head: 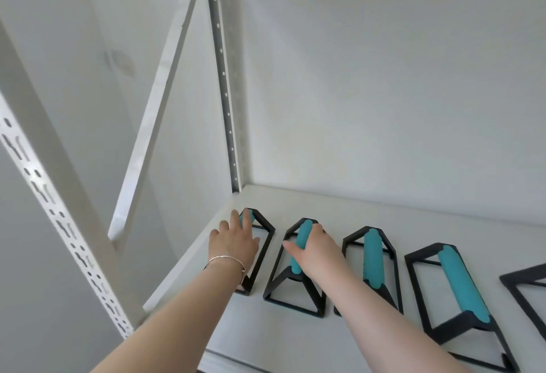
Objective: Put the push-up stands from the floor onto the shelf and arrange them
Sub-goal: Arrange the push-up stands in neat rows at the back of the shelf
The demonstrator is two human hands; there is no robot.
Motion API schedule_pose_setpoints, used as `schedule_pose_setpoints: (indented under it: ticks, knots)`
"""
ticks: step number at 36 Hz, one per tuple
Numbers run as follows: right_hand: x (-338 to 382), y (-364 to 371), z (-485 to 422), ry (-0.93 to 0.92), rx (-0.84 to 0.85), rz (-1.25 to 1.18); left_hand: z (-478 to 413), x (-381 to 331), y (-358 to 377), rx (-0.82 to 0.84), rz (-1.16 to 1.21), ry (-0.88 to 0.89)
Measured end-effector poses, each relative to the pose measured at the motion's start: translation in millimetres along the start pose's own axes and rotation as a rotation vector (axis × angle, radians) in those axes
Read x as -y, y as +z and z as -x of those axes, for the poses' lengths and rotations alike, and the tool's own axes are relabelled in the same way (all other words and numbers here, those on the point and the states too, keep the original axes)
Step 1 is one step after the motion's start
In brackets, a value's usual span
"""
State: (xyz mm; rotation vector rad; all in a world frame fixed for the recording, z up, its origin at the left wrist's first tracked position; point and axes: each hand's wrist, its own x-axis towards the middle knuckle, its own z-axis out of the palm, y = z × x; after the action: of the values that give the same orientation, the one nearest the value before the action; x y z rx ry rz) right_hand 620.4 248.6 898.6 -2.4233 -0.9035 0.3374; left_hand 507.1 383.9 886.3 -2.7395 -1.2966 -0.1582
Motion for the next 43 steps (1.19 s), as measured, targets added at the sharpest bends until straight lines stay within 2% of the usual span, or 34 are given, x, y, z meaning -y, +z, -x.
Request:
schedule_pose_setpoints:
  ticks: [5,11,16,22,31,37,43]
  knots:
    - [9.8,4.0,-9.5,0.105,0.036,-0.117,-10.1,1.4,4.9,0.078,0.121,-0.044]
    - [14.9,7.8,-19.6,0.149,0.031,-0.266,-30.8,11.1,0.5,0.16,0.269,-0.117]
    - [21.4,0.1,-35.1,0.156,0.038,-0.292,-48.6,21.0,1.9,0.19,0.249,-0.046]
    - [26.4,-27.5,-63.8,0.136,0.112,-0.325,-80.2,30.1,-5.0,0.143,0.23,0.051]
    - [28.6,-94.4,-116.5,0.063,0.062,-0.074,-128.9,14.2,-24.8,0.05,0.387,0.134]
    - [13.5,-124.0,-150.7,-0.026,0.029,0.076,-159.5,0.9,-28.7,0.075,0.402,0.253]
    - [-4.8,-131.6,-178.5,-0.136,0.136,0.214,-186.0,-13.4,-25.5,0.104,0.297,0.348]
